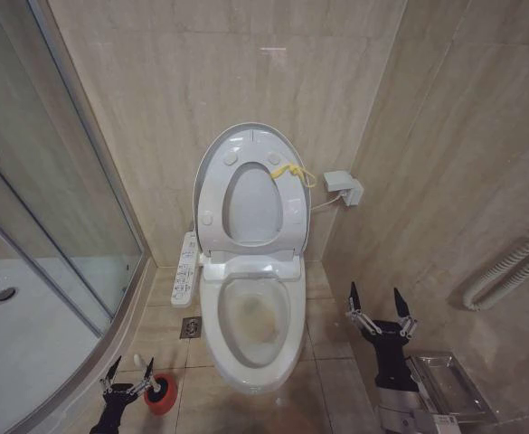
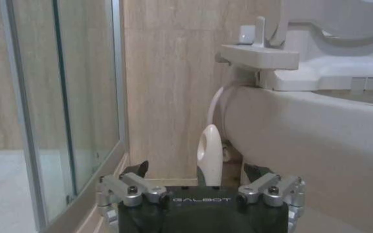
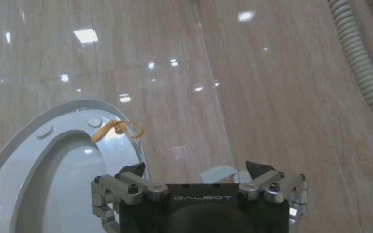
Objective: Open the toilet lid, clean the toilet bowl with a toilet brush, close the toilet lid, and flush.
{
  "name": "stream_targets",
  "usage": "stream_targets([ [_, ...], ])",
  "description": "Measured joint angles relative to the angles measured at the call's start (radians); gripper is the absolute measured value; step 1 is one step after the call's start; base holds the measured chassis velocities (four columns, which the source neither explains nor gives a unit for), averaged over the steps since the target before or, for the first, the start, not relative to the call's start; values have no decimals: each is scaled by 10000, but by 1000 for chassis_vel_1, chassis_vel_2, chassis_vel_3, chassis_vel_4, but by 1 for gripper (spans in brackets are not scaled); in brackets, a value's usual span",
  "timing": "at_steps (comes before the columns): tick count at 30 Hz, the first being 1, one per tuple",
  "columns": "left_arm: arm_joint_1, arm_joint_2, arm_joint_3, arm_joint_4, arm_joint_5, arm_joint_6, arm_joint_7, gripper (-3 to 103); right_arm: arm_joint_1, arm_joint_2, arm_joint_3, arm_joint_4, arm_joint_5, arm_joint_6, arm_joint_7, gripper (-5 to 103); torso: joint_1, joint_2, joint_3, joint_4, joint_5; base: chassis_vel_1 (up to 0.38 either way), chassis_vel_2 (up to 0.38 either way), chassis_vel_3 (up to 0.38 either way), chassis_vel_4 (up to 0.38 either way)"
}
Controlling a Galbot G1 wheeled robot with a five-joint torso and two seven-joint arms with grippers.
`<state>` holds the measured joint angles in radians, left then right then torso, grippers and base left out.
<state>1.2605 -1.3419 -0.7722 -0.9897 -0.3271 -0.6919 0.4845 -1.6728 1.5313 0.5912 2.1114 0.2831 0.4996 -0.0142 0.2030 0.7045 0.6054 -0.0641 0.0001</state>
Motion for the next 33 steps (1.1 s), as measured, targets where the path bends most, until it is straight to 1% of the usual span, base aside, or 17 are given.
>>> stream_targets([
  [5,-136,-34,15,168,53,5,-19,103,46,-17,-19,-46,0,1,0,100,0,0,0,0,-1,0,0,0,0],
  [6,-159,-37,16,199,60,5,-21,89,59,-21,-19,-59,0,1,0,100,0,0,0,0,-1,0,0,0,0],
  [13,-258,-41,24,385,143,7,-19,89,151,-58,-14,-184,6,1,0,100,0,0,0,0,-1,0,0,0,0],
  [14,-269,-45,25,402,149,7,-18,62,167,-58,-17,-217,7,1,0,100,0,0,0,0,-1,0,0,0,0],
  [19,-234,-57,31,350,167,8,-16,62,271,-53,-36,-353,7,9,0,100,0,0,0,0,-1,0,0,0,0],
  [20,-215,-57,32,307,167,10,-16,36,293,-52,-38,-376,7,10,-1,100,0,0,0,0,-1,0,0,0,0],
  [27,-97,-69,32,5,127,44,-23,36,346,-41,-52,-446,5,24,-5,100,0,0,0,0,-1,0,0,0,0],
  [28,-71,-75,32,-62,107,50,-33,22,355,-38,-57,-452,4,27,-6,100,-1,0,0,0,-1,0,0,0,0],
  [32,74,-110,61,-420,33,69,-93,22,363,-36,-61,-464,2,34,-12,100,-1,0,0,0,-1,0,0,0,0],
  [33,217,-138,106,-773,9,90,-210,22,364,-33,-62,-476,-1,44,-14,100,-1,0,0,1,-1,0,0,0,0],
])
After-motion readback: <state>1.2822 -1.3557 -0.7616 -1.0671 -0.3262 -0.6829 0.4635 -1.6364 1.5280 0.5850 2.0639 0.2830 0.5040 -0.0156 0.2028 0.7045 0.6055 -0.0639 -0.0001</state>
